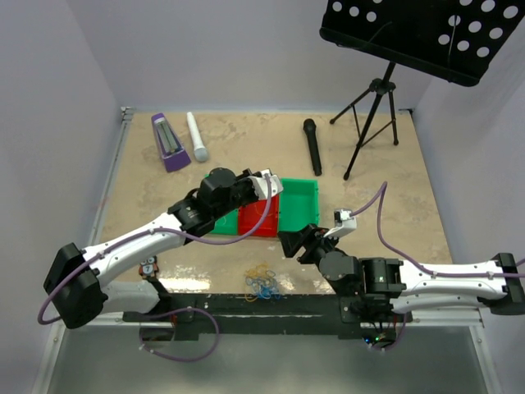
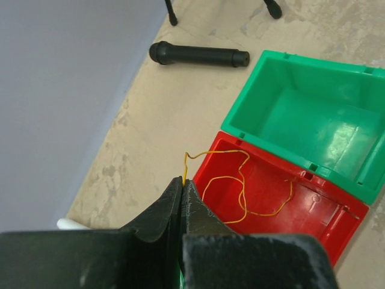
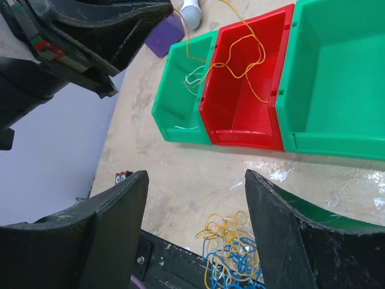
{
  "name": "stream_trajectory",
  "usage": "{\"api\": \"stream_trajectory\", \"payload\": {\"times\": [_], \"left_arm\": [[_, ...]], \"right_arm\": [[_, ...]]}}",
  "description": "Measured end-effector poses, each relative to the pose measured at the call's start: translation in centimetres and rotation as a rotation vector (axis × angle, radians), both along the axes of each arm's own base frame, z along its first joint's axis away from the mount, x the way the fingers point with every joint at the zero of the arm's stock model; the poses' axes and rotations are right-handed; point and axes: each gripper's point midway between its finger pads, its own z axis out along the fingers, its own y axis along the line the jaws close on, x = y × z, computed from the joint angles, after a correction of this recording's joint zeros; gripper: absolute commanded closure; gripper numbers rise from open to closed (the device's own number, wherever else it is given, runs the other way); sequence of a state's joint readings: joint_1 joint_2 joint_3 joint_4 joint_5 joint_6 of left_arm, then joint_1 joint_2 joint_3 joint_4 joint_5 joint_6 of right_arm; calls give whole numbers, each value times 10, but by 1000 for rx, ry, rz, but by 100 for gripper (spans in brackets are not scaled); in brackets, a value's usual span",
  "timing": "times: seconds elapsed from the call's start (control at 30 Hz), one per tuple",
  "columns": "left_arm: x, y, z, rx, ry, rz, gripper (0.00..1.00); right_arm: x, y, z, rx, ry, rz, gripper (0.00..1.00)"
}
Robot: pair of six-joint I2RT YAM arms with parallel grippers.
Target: Untangle the cables
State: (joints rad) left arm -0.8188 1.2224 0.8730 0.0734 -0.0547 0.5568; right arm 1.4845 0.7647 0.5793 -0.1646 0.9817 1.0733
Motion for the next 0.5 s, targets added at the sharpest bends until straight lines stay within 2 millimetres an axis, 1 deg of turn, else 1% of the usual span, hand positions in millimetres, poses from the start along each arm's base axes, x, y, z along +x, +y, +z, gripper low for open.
{"api": "stream_trajectory", "payload": {"times": [0.13, 0.33, 0.5], "left_arm": [[0, -11, -6, -16, 41, -25, 100], [5, -25, -2, -51, 75, -40, 100], [10, -38, 4, -81, 93, -54, 100]], "right_arm": [[0, 0, 0, 2, 0, 0, 30], [0, -3, -2, 9, 1, -1, 30], [0, -3, -2, 14, 3, -2, 30]]}}
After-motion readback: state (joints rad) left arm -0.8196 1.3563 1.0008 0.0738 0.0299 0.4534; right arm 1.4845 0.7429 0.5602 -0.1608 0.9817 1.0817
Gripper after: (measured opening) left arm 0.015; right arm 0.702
